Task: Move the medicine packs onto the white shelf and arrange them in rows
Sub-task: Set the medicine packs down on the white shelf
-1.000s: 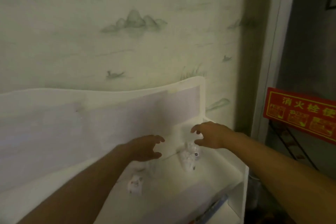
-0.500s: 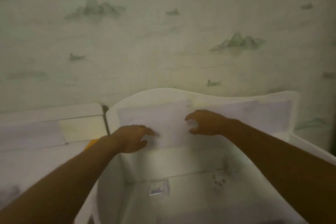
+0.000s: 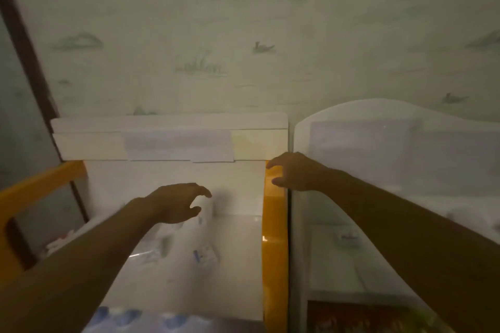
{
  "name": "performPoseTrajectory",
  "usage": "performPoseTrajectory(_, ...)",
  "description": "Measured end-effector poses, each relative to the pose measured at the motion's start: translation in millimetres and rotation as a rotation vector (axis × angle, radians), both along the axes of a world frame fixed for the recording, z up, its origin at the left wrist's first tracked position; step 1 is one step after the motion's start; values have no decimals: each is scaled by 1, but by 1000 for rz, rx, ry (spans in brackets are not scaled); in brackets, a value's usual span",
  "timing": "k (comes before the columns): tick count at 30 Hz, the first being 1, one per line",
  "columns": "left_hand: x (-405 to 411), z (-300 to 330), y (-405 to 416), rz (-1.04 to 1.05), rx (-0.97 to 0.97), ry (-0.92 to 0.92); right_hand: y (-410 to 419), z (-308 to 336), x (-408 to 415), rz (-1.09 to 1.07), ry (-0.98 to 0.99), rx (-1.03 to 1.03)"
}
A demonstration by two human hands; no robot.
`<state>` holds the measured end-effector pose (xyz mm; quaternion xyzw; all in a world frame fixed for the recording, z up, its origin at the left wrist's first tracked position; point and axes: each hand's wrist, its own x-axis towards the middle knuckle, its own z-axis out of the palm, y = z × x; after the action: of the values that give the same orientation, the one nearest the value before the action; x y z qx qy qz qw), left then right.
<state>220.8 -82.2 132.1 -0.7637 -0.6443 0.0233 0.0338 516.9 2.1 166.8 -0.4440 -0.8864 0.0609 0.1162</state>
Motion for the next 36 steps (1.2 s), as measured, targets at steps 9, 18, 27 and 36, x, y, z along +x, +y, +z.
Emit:
performPoseTrajectory(9,-84,-58,-13,107,-104,-97,3,-29,-100,83,-74,-50)
performPoseTrajectory(18,-152,-76,0,218,-234,-59,53,-65,-179,211,-197,-81)
performPoseTrajectory(27,-145,-96,45,92,-308,-37,78,-89,-214,183,-245,-197)
performPoseTrajectory(36,-157,-108,98,-20,-544,-69,51,-145,-231,0,-327,-392)
